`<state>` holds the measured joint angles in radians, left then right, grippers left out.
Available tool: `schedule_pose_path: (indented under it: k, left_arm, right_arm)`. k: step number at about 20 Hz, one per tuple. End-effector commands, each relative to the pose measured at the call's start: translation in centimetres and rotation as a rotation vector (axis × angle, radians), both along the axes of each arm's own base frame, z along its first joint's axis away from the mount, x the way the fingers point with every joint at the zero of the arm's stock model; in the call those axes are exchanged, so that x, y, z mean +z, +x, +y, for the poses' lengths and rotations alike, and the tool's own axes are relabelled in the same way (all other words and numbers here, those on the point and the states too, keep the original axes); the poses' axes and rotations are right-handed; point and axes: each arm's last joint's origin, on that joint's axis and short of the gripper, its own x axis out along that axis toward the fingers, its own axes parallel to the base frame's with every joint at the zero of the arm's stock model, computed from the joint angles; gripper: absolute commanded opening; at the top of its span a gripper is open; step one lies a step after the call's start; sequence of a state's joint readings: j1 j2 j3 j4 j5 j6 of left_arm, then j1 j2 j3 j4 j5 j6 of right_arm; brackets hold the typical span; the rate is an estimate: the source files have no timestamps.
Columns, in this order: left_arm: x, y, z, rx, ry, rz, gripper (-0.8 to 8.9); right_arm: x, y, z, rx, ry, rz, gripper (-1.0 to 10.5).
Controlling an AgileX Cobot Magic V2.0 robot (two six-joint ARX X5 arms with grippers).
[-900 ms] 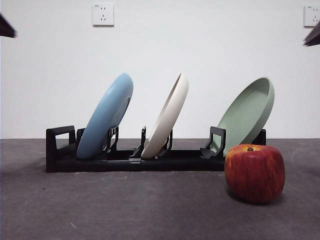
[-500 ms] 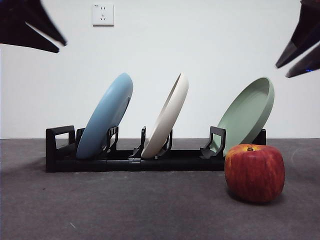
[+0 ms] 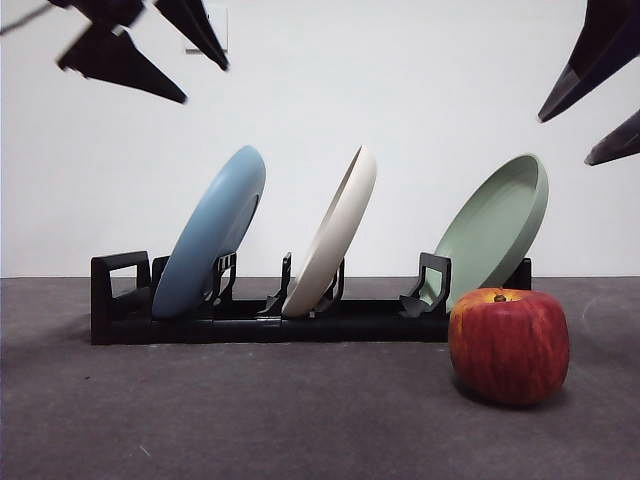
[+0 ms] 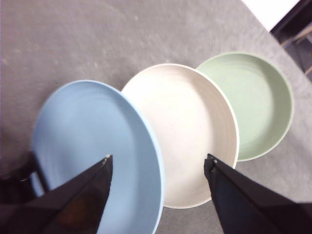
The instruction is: Take the blue plate from the plate rack,put the plate on the table,take the apple from the table,put the apple in the plate
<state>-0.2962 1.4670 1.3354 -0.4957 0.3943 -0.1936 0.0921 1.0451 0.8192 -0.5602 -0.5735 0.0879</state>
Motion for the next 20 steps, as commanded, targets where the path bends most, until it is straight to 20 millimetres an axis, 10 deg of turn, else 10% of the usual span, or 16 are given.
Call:
schedule_pose_path:
  k: [1,11,15,20]
  left_arm:
    - [-1.1,1.6,-1.2,-0.026,0.027,0.044,3.22]
    - [-5.0,3.8,-3.9,-0.021,0.120,0.143,2.95]
    - [-5.0,3.8,-3.9,-0.046,0.129,0.131,-0.09]
    - [-4.3,3.8,-3.9,-0.047,0.120,0.113,-0.13]
  right_arm:
    - [0.1,0.0,0.0,0.009,-0.005,-0.012,2.9]
    - [0.1,0.0,0.0,0.006,-0.008,-0.012,2.9]
    - [0.1,0.0,0.0,0.006,-0.008,-0.012,2.9]
    - [0.1,0.0,0.0,0.006,-0.008,-0.012,2.9]
